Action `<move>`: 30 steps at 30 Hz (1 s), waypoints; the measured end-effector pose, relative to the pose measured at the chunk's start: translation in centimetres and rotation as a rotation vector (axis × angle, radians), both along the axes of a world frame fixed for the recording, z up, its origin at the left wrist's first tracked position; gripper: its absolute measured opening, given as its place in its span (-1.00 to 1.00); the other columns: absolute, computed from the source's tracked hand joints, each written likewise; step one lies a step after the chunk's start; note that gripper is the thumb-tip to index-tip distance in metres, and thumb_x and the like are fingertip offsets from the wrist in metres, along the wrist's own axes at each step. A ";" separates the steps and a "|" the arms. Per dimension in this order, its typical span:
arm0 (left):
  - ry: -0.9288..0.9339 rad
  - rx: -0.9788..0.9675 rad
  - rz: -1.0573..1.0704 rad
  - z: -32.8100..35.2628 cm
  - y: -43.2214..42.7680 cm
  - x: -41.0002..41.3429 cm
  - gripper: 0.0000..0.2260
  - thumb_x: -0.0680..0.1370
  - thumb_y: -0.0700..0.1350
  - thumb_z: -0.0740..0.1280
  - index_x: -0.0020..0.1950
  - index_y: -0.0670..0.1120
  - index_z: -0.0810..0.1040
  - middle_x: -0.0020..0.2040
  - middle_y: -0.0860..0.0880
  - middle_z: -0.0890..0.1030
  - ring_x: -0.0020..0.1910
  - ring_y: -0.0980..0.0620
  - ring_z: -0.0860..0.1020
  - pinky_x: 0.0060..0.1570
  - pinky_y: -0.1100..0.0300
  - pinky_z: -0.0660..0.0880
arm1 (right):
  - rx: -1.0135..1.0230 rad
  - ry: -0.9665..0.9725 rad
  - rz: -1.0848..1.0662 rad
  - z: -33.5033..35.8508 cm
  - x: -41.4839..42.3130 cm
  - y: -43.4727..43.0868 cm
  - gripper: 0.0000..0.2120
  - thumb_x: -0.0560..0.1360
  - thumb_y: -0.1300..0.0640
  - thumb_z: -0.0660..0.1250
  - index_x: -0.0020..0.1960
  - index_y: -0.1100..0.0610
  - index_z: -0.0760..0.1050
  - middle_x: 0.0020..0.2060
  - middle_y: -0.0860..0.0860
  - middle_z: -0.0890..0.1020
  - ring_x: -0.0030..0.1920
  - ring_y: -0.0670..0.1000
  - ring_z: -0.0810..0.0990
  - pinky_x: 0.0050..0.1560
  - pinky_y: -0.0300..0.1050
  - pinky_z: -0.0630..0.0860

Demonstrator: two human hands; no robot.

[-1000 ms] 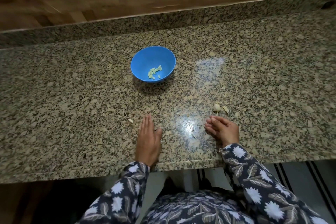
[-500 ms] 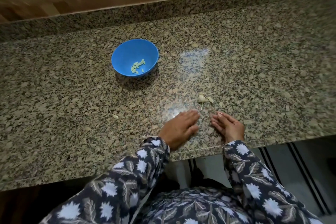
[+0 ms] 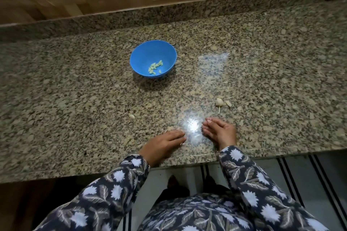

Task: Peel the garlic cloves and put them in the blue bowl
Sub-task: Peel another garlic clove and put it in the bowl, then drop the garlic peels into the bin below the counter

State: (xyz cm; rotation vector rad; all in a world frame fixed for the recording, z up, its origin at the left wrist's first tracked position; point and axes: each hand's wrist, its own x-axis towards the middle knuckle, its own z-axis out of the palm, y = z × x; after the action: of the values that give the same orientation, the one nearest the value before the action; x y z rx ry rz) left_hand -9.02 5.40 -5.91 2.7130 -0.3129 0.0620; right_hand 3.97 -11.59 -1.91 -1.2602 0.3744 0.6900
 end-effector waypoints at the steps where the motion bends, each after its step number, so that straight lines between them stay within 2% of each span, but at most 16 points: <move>1: -0.007 -0.005 0.017 0.0 0.3 -0.7 -0.67 0.53 -0.10 0.23 0.29 -0.09 0.50 0.24 -0.10 0.56 0.16 -0.07 0.57 0.08 0.07 0.55 | 0.002 0.004 0.025 -0.3 -0.4 0.5 -0.92 0.48 0.38 0.27 -0.06 0.36 0.53 -0.47 0.04 0.64 -0.46 -0.07 0.62 -0.34 -0.28 0.58; 6: -0.119 0.116 0.204 -0.2 1.0 -3.2 -0.64 0.30 -0.25 0.56 0.07 -0.17 0.64 0.04 -0.15 0.65 -0.03 -0.10 0.64 -0.08 0.12 0.59 | 0.003 0.050 0.184 -1.1 -2.1 3.0 -0.83 0.46 0.39 0.29 0.04 0.44 0.49 -0.44 0.08 0.65 -0.44 -0.03 0.63 -0.29 -0.21 0.59; 10: -0.097 0.169 0.456 0.2 -0.1 -4.4 -0.66 0.26 -0.32 0.55 0.00 -0.19 0.63 -0.06 -0.14 0.64 -0.13 -0.09 0.63 -0.24 0.11 0.61 | 0.023 0.066 0.279 -0.8 -3.1 4.8 -0.83 0.45 0.41 0.30 0.03 0.46 0.48 -0.46 0.08 0.64 -0.45 -0.04 0.63 -0.32 -0.25 0.59; 12: 0.013 0.143 0.732 1.6 -1.7 -4.2 -0.73 0.34 -0.34 0.49 0.01 -0.16 0.64 -0.04 -0.10 0.65 -0.13 -0.05 0.62 -0.17 0.14 0.59 | 0.018 0.066 0.340 -0.5 -3.8 5.4 -0.87 0.46 0.42 0.28 0.00 0.42 0.49 -0.48 0.06 0.63 -0.46 -0.06 0.62 -0.35 -0.29 0.58; 13: 0.108 -0.029 0.936 2.5 -2.1 -4.1 -0.77 0.41 -0.34 0.42 0.03 -0.15 0.65 -0.03 -0.08 0.66 -0.11 -0.03 0.61 -0.12 0.17 0.57 | 0.024 0.071 0.376 -0.1 -4.3 5.8 -0.89 0.46 0.43 0.27 -0.02 0.41 0.49 -0.49 0.06 0.63 -0.47 -0.07 0.62 -0.36 -0.30 0.58; 14: 0.181 -0.385 1.171 3.5 -2.1 -4.2 -0.79 0.46 -0.34 0.36 0.05 -0.17 0.65 -0.05 -0.07 0.67 -0.14 -0.01 0.61 -0.14 0.21 0.55 | 0.032 0.078 0.418 0.3 -4.7 6.2 -0.90 0.46 0.43 0.27 -0.03 0.41 0.49 -0.50 0.06 0.63 -0.48 -0.07 0.61 -0.36 -0.30 0.57; 15: 0.234 -0.874 1.336 4.0 -1.6 -4.4 -0.80 0.49 -0.37 0.32 0.07 -0.23 0.63 -0.12 -0.06 0.68 -0.19 0.03 0.61 -0.19 0.27 0.55 | 0.035 0.081 0.464 0.6 -5.3 6.8 -0.90 0.46 0.43 0.27 -0.03 0.43 0.49 -0.49 0.06 0.63 -0.48 -0.07 0.61 -0.37 -0.29 0.58; 16: 0.239 -1.372 1.376 4.4 -0.9 -5.1 -0.81 0.49 -0.40 0.29 0.07 -0.31 0.60 -0.17 -0.06 0.68 -0.22 0.05 0.62 -0.23 0.31 0.56 | 0.036 0.076 0.518 0.9 -5.9 7.5 -0.90 0.46 0.44 0.26 -0.04 0.44 0.49 -0.49 0.06 0.63 -0.48 -0.07 0.61 -0.38 -0.30 0.57; 17: 0.182 -1.735 1.367 4.8 -0.2 -6.5 -0.83 0.50 -0.43 0.24 0.03 -0.34 0.58 -0.18 -0.08 0.67 -0.23 0.08 0.64 -0.22 0.33 0.57 | 0.037 0.059 0.582 1.2 -6.7 8.2 -0.90 0.46 0.44 0.26 -0.04 0.43 0.49 -0.49 0.06 0.63 -0.48 -0.08 0.61 -0.39 -0.31 0.56; 19: -0.045 -2.138 1.333 5.6 1.2 -10.2 -0.81 0.45 -0.44 0.23 -0.10 -0.30 0.62 -0.20 -0.10 0.68 -0.26 0.12 0.65 -0.24 0.35 0.57 | 0.048 0.021 0.738 1.8 -9.1 10.2 -0.89 0.47 0.44 0.25 -0.04 0.40 0.52 -0.49 0.04 0.63 -0.47 -0.10 0.61 -0.38 -0.33 0.56; 21: -0.284 -2.299 1.341 6.4 1.9 -14.5 -0.83 0.31 -0.41 0.33 -0.24 -0.24 0.69 -0.23 -0.11 0.68 -0.30 0.10 0.65 -0.30 0.35 0.57 | 0.062 0.018 0.877 2.3 -12.3 12.4 -0.89 0.47 0.45 0.24 -0.04 0.42 0.52 -0.49 0.04 0.62 -0.49 -0.10 0.59 -0.39 -0.33 0.56; 22: -0.400 -2.360 1.390 6.5 1.9 -16.7 -0.83 0.31 -0.43 0.33 -0.28 -0.24 0.69 -0.25 -0.12 0.68 -0.31 0.08 0.66 -0.32 0.32 0.57 | 0.064 0.030 0.944 2.3 -14.2 13.4 -0.89 0.48 0.45 0.23 -0.04 0.44 0.50 -0.50 0.04 0.62 -0.50 -0.10 0.59 -0.40 -0.33 0.55; 24: -0.629 -2.457 1.443 6.3 1.5 -21.5 -0.84 0.30 -0.50 0.41 -0.28 -0.28 0.68 -0.24 -0.15 0.67 -0.31 0.01 0.66 -0.33 0.25 0.59 | 0.066 0.061 1.088 2.1 -18.4 15.3 -0.88 0.49 0.44 0.21 -0.02 0.45 0.49 -0.46 0.07 0.63 -0.48 -0.09 0.59 -0.38 -0.32 0.56; 26: -0.832 -2.498 1.440 6.0 1.1 -26.5 -0.68 0.07 -0.52 0.55 -0.24 -0.31 0.67 -0.20 -0.18 0.67 -0.29 -0.04 0.67 -0.34 0.21 0.60 | 0.057 0.081 1.232 1.5 -23.2 17.2 -0.86 0.50 0.41 0.22 0.01 0.43 0.51 -0.37 0.13 0.63 -0.44 -0.08 0.61 -0.33 -0.30 0.57; 28: -1.015 -2.478 1.541 5.4 1.1 -31.5 -0.87 0.38 -0.48 0.39 -0.23 -0.30 0.68 -0.19 -0.16 0.67 -0.28 -0.04 0.67 -0.34 0.21 0.60 | 0.050 0.099 1.329 0.8 -28.1 19.1 -0.84 0.52 0.38 0.22 0.03 0.44 0.51 -0.38 0.10 0.65 -0.41 -0.07 0.63 -0.34 -0.30 0.56; 30: -1.182 -2.485 1.599 4.5 1.5 -36.0 -0.71 0.58 -0.36 0.15 -0.15 -0.29 0.65 -0.18 -0.16 0.67 -0.27 -0.04 0.67 -0.33 0.22 0.60 | 0.037 0.122 1.375 0.1 -32.8 20.9 -0.82 0.53 0.37 0.20 0.05 0.45 0.49 -0.44 0.06 0.65 -0.42 -0.07 0.63 -0.37 -0.32 0.55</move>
State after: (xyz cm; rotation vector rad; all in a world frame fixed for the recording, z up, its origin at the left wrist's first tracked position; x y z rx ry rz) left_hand -45.03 6.91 -1.43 -0.2909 0.9627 1.2250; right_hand -28.79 9.28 -1.78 -1.3354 -0.5040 1.9117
